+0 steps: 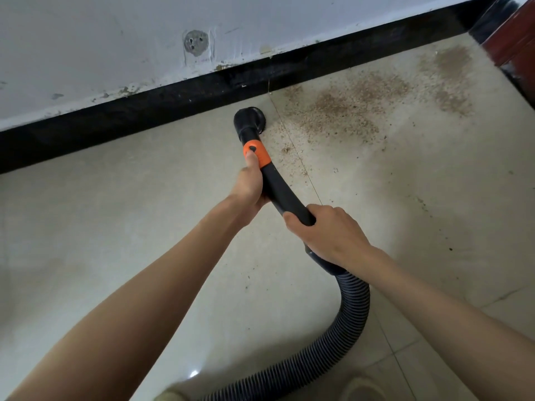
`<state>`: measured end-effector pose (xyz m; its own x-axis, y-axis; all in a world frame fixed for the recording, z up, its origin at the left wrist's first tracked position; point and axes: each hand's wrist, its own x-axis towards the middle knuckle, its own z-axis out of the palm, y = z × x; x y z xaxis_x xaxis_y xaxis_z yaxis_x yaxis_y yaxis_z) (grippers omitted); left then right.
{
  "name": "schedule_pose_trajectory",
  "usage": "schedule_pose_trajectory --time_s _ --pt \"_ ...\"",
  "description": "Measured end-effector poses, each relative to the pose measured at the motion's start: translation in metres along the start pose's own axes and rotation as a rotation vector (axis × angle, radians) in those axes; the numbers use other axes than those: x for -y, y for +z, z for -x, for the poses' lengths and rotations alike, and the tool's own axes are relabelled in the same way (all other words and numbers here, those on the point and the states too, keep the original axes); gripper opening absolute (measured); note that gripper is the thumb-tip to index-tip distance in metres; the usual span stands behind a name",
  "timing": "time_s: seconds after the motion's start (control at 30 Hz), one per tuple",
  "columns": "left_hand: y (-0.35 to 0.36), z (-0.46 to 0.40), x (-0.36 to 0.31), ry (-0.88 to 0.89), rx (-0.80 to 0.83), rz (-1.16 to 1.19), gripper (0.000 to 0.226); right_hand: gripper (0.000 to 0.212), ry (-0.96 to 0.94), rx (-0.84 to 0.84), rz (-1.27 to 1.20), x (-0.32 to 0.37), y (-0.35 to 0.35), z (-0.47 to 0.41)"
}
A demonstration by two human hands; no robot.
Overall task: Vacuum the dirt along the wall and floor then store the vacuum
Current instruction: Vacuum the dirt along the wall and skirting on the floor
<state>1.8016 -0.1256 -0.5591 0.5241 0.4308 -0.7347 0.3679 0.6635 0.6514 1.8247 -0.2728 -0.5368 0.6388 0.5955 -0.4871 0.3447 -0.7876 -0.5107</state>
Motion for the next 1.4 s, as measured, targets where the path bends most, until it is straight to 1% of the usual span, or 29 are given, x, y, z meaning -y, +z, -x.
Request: schedule_pose_trajectory --time_s 0.13,0.47,0.57,0.67,0.77,0.83,0.93,1.0,1.13,1.23,1.4 --pt "-0.006 0.017 0.022 -0.008 0.036 -0.018 0.055 0.046 0.028 0.018 0.044 -0.009 0.01 0.025" --pt "0.002 0.065 0.058 -0.051 0.066 -0.046 0.048 0.045 0.083 0.041 0.067 -0.029 0.013 0.084" --pt "0.003 0.076 0.063 -0.049 0.089 -0.064 0.049 0.047 0.092 0.049 0.03 -0.029 0.011 0.098" --pt "0.003 0.088 0.065 -0.053 0.1 -0.079 0.045 0.05 0.106 0.059 -0.029 -0.031 0.009 0.11" --pt "-0.001 0.099 0.071 -0.097 0.141 -0.089 0.043 0.049 0.113 0.079 -0.072 -0.034 0.015 0.126" --pt "-0.005 0.103 0.072 -0.131 0.176 -0.081 0.043 0.047 0.117 0.073 -0.058 -0.036 0.02 0.132" --pt "-0.009 0.103 0.072 -0.154 0.204 -0.072 0.044 0.045 0.125 0.075 -0.036 -0.037 0.02 0.132" --pt "-0.011 0.101 0.07 -0.152 0.183 -0.064 0.044 0.046 0.111 0.082 -0.035 -0.034 0.019 0.128" --pt "-0.019 0.088 0.054 -0.136 0.116 -0.024 0.051 0.047 0.051 0.088 -0.003 -0.023 0.018 0.103" --pt "-0.026 0.08 0.041 -0.113 0.081 -0.001 0.05 0.049 0.028 0.122 -0.025 -0.013 0.015 0.081" --pt "-0.029 0.086 0.033 -0.116 0.123 -0.078 0.051 0.046 0.027 0.207 -0.045 -0.009 0.011 0.078"
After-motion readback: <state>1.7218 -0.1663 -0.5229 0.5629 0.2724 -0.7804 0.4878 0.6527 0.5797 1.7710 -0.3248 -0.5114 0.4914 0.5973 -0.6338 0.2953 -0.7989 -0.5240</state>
